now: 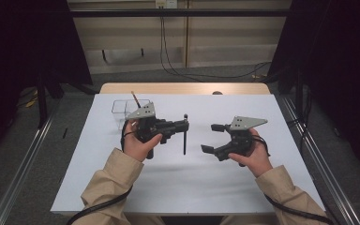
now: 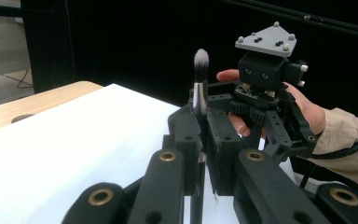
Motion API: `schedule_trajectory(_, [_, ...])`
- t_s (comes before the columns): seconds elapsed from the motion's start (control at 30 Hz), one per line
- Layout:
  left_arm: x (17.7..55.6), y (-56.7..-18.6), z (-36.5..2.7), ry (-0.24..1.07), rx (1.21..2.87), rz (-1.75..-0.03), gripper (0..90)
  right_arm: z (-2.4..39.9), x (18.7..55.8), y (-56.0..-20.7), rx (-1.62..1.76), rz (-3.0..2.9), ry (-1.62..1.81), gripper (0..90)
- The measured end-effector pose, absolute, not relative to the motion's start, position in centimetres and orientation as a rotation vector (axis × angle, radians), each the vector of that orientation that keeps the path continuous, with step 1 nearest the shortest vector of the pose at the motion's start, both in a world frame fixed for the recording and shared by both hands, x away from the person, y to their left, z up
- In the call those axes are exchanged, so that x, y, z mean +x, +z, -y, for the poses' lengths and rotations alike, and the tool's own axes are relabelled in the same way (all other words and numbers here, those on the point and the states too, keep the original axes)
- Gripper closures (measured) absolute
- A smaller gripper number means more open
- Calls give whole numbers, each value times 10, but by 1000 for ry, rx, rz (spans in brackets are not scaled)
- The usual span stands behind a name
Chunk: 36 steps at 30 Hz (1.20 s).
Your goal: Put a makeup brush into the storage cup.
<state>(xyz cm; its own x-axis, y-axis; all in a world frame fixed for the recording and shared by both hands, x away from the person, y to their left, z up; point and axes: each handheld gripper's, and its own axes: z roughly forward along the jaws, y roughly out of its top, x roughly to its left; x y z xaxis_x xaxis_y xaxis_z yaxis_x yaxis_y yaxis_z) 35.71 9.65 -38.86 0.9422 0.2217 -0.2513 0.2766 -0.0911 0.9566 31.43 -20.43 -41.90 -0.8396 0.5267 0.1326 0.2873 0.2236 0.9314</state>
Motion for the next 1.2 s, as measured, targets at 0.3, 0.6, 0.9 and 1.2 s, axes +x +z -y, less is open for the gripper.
schedule_trajectory(0.3, [357, -387, -98, -40, 1671, -386, 844, 216, 310, -421, 811, -2272, 1640, 57])
schedule_trajectory(0.6, [358, -387, -100, -29, 1672, -391, 844, 227, 305, -423, 814, -2269, 1610, 47])
schedule_trajectory(0.9, [358, -385, -101, -26, 1664, -394, 843, 238, 300, -424, 823, -2249, 1600, 43])
schedule_trajectory(1.2, [359, -385, -105, -10, 1650, -403, 844, 247, 296, -426, 834, -2234, 1590, 43])
